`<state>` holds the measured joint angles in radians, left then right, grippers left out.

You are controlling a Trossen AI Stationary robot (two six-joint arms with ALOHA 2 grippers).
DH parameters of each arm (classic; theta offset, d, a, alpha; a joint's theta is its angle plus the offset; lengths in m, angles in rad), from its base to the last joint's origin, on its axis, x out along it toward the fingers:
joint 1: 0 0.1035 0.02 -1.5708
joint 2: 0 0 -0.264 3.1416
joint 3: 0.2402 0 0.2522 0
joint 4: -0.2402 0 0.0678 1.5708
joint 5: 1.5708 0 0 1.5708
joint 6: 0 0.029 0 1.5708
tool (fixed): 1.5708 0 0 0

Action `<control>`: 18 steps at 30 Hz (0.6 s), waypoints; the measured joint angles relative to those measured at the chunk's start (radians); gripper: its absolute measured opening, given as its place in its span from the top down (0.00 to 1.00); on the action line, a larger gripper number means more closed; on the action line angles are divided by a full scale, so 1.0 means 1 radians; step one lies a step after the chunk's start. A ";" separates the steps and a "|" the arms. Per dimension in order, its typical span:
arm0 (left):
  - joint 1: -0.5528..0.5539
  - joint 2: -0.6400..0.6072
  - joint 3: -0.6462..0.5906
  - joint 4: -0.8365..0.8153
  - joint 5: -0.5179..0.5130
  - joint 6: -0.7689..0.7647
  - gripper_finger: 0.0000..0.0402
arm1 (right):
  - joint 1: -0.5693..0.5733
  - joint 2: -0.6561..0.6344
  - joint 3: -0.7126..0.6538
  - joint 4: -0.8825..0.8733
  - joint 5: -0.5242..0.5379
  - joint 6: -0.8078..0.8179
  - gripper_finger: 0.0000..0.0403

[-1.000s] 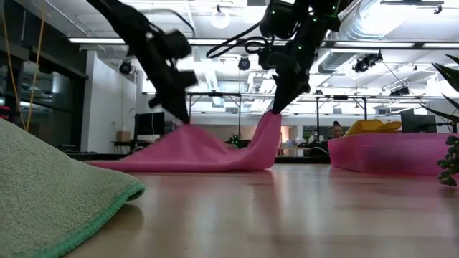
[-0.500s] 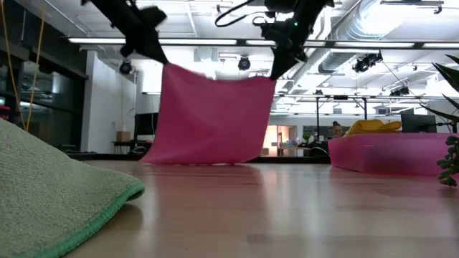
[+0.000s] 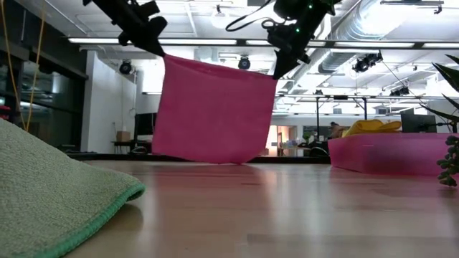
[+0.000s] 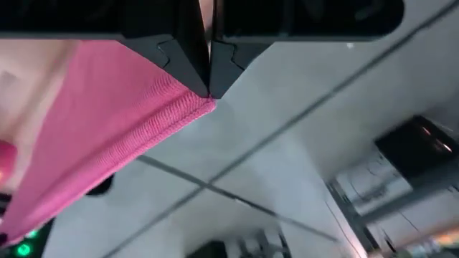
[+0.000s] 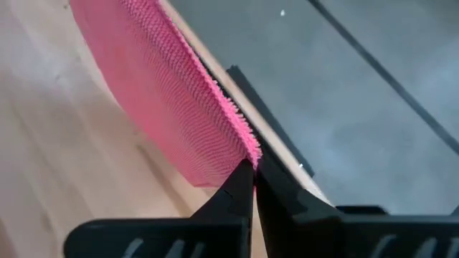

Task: Fold microfiber towels
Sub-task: Fold the pink microfiber cloth

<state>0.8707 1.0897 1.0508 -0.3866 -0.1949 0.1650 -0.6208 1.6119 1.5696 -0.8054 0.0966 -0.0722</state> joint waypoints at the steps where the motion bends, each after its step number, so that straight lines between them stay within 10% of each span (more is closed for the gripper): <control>1: 0.010 0.008 0.000 0.025 0.001 0.015 1.00 | -0.007 0.000 0.000 0.011 0.000 -0.007 1.00; 18: 0.000 0.016 -0.073 0.043 -0.007 0.049 1.00 | -0.002 0.003 0.080 -0.032 0.090 -0.112 1.00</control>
<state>0.8706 1.1061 0.9779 -0.3434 -0.2021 0.2144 -0.6231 1.6149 1.6497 -0.8372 0.1863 -0.1847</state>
